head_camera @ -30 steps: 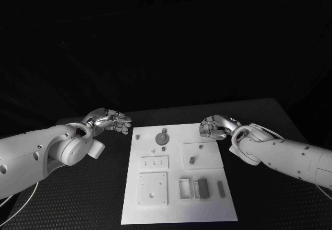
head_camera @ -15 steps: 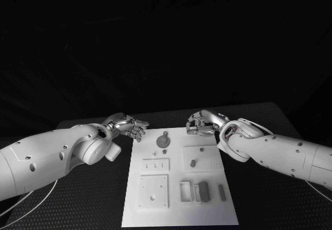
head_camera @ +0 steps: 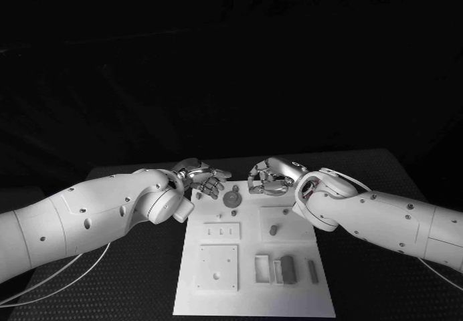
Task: Assemble the parts on the task board
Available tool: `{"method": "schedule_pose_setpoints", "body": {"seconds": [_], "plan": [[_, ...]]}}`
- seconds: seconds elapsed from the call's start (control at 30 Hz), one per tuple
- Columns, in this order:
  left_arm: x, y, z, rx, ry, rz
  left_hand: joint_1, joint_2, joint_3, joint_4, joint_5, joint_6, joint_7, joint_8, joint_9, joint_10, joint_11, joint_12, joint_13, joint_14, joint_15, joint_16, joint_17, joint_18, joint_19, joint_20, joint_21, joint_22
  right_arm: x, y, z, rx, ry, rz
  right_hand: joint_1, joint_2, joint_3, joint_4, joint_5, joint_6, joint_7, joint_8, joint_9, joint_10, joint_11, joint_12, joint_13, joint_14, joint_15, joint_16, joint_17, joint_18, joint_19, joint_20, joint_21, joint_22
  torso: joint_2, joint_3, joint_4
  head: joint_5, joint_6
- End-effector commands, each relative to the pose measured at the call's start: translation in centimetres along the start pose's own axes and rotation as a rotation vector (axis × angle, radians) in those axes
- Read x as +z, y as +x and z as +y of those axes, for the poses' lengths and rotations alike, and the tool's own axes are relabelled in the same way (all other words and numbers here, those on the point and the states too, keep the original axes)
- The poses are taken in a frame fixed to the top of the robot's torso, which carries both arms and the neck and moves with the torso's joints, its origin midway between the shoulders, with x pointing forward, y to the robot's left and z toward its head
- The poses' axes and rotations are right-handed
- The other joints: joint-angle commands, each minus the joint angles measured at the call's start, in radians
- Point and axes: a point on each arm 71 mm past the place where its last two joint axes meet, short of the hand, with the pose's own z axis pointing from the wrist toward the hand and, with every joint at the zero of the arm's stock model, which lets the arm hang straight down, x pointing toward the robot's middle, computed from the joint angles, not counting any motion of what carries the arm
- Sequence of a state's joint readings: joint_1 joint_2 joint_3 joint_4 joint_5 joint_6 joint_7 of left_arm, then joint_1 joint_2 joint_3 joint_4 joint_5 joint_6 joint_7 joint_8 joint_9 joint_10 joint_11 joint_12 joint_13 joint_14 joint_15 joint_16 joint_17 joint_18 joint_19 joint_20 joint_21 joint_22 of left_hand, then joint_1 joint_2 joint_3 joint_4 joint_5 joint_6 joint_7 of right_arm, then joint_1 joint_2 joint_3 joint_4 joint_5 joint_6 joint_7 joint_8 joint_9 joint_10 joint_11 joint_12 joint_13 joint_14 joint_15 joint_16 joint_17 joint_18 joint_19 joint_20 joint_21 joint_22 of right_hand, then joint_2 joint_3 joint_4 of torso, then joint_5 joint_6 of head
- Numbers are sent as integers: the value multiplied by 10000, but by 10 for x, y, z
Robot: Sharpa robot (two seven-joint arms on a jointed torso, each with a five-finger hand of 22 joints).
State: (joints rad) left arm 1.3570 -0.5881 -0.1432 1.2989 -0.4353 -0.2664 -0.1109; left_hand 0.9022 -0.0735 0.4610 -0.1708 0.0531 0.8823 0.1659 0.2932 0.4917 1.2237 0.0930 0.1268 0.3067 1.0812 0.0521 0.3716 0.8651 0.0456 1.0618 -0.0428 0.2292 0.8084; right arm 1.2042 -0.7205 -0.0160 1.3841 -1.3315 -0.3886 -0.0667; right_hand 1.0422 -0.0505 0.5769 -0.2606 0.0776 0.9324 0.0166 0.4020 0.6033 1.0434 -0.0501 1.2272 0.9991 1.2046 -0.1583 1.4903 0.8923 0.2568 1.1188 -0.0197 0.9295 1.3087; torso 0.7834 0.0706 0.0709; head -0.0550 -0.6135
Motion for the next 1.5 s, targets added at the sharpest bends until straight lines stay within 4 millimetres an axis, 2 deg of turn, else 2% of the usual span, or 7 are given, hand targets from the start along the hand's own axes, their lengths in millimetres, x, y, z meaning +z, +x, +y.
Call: {"method": "schedule_pose_setpoints", "body": {"seconds": [0.03,0.13,0.2,0.27,0.8,1.07,1.5], "plan": [[1,4,0,263,-307,175,-160,-11,-12,82,-40,119,-11,67,-1,-80,2,-59,26,-42,8,-32,30,168,-36,-32,7,21,2,4,6,-186,-20,268,4,79,22,17,26,1797,353,43,74,52,-34,38,10,1,86,52,1,50,48,-13,39,172,-26,-13,-13,45,-7],[2,8,-1,403,-339,375,-273,-1,-81,127,-40,193,-40,95,-1,-46,-19,-49,70,-36,7,-50,77,170,-45,-32,-1,42,2,5,9,-182,-92,272,3,82,23,17,26,1796,353,43,75,52,-34,38,11,10,86,53,17,50,48,-14,38,172,-21,-4,-13,59,-25],[2,11,-2,552,-329,536,-416,219,-457,-128,-35,249,-74,102,-21,-28,-47,-59,152,-29,-6,-91,181,185,-68,-42,-22,89,3,6,11,-179,-128,285,2,84,24,16,26,1795,353,42,77,53,-34,37,11,9,85,53,14,50,48,-15,38,172,-15,-5,-2,60,-25],[2,12,-3,606,-326,644,-489,259,-565,-186,-35,298,-92,113,-29,4,-63,-53,193,-13,-11,-112,224,188,-55,-45,-29,105,4,6,12,-184,-147,289,2,85,24,15,26,1795,352,42,78,53,-35,37,11,7,85,52,11,50,48,-15,39,172,-16,-3,-4,58,-26],[3,25,-8,821,-151,1207,-1065,284,-935,-161,-40,706,-275,237,-45,340,-233,36,450,263,-152,-68,603,224,184,-159,14,230,9,12,24,-161,-381,523,-7,93,28,9,24,1791,353,38,87,57,-35,33,14,0,81,50,-4,50,47,-20,38,171,0,-13,-15,12,-53],[4,28,-9,891,-197,1322,-1130,322,-957,-166,-39,759,-300,246,-53,387,-258,40,496,299,-180,-56,697,224,222,-189,24,262,9,14,29,-138,-519,545,-13,99,30,9,24,1789,353,36,91,58,-35,32,15,6,80,50,7,50,46,-21,37,171,-11,-2,-5,9,-82],[4,30,-10,987,-179,1382,-941,569,-890,-449,-40,849,-327,254,-72,458,-284,24,598,347,-211,-74,896,199,273,-225,37,349,10,16,34,-112,-612,655,-22,102,32,2,23,1787,353,34,100,61,-36,29,18,11,78,50,13,50,47,-24,37,170,-8,-5,-9,11,-117]]}}
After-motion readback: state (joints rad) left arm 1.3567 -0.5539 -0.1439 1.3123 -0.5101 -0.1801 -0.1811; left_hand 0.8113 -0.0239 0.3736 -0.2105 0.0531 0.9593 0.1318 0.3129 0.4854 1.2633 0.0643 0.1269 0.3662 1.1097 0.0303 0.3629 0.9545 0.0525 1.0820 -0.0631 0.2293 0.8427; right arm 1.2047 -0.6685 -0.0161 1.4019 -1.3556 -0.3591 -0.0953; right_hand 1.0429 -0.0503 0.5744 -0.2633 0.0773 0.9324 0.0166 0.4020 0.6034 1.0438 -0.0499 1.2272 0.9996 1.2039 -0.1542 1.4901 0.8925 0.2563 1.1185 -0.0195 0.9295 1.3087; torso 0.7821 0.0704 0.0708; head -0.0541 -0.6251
